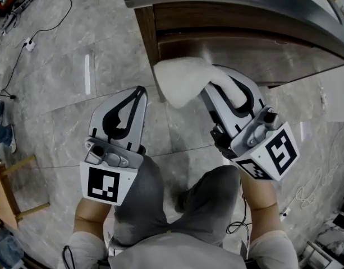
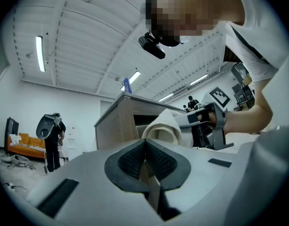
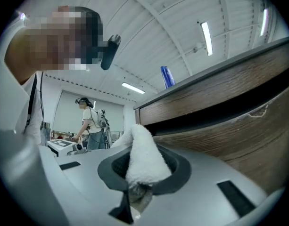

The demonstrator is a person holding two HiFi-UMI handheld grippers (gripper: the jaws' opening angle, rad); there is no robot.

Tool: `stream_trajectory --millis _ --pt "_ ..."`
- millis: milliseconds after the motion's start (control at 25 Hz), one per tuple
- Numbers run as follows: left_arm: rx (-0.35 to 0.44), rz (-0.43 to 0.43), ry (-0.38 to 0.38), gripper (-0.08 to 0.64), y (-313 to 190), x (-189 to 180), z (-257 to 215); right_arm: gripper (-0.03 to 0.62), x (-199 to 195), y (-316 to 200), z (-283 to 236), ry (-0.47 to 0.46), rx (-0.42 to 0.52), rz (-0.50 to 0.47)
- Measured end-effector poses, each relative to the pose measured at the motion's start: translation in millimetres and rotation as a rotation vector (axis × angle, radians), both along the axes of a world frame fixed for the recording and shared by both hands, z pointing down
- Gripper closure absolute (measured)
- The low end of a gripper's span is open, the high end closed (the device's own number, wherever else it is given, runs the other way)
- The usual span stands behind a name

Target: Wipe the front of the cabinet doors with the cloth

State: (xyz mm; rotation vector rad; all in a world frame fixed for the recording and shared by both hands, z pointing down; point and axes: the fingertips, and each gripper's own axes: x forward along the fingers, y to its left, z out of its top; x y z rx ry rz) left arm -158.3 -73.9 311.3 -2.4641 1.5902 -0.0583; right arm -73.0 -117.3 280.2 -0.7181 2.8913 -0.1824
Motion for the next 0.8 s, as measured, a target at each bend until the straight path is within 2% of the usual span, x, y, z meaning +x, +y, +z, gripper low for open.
stream_trajectory --millis 280,640,800 --pt "0.131 0.010 -0.006 0.543 -2 6 37 0.522 -12 -14 28 -0.052 0.093 -0.007" --pt "0.155 -0.009 0.004 0.543 10 2 32 0.522 -17 -15 22 -0.071 0.116 -0.007" --pt "0.160 -0.017 0.020 0.543 13 4 29 0.522 -6 -27 25 -0.056 0.113 0.043"
